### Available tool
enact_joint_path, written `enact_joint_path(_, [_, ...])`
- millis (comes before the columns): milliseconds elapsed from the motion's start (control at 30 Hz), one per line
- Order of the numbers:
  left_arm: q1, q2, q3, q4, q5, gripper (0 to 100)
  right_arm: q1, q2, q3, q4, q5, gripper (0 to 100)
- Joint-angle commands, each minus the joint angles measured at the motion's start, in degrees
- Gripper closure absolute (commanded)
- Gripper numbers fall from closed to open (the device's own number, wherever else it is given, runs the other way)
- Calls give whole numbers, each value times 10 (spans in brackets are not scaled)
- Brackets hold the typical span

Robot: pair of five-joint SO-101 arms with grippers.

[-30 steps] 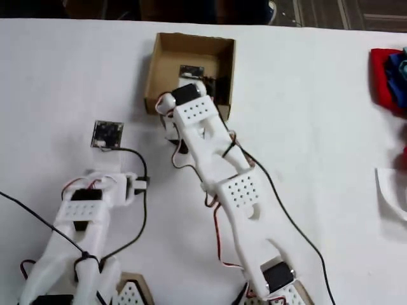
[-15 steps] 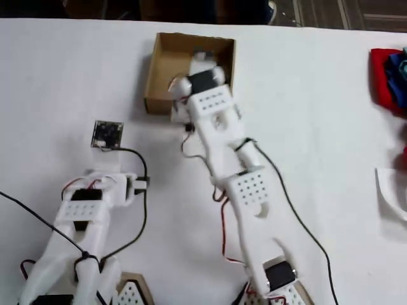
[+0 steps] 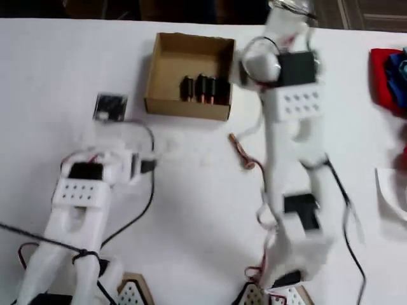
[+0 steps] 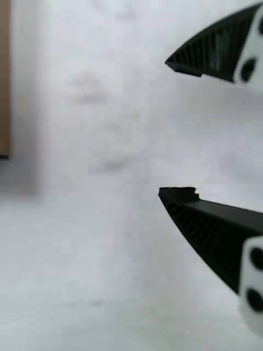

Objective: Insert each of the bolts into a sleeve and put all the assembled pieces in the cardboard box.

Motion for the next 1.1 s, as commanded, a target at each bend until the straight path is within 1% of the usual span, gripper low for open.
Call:
enact_joint_path(0, [85, 20, -157, 59, 22, 665, 43, -205, 282, 6, 8, 977])
enact_joint_path(67, [131, 82, -216, 63, 21, 665, 79, -276, 414, -33, 7, 977])
enact_joint_path(167, [174, 234, -325, 78, 21, 665, 158, -366, 596, -136, 7, 977])
enact_joint_path(200, [187, 290, -376, 99, 19, 665, 186, -394, 650, -171, 8, 977])
enact_joint_path(267, [214, 397, -489, 171, -3, 665, 246, -446, 746, -229, 8, 977])
enact_joint_path(333, [237, 486, -607, 258, -59, 665, 297, -488, 822, -264, 8, 977])
enact_joint_path(367, [249, 526, -666, 301, -99, 665, 321, -508, 852, -276, 9, 978])
enact_joint_path(500, [286, 653, -871, 451, -321, 665, 405, -553, 920, -289, 21, 978])
enact_joint_path(567, [292, 701, -965, 495, -386, 665, 430, -556, 935, -289, 57, 978])
enact_joint_path(633, [290, 746, -1046, 491, -429, 665, 451, -554, 948, -290, 88, 978])
enact_joint_path(733, [281, 815, -1129, 469, -476, 662, 475, -554, 961, -291, 114, 978])
enact_joint_path(900, [280, 911, -1229, 469, -484, 662, 528, -554, 964, -291, 145, 978])
enact_joint_path(1067, [287, 964, -1313, 466, -484, 664, 585, -554, 971, -290, 188, 978])
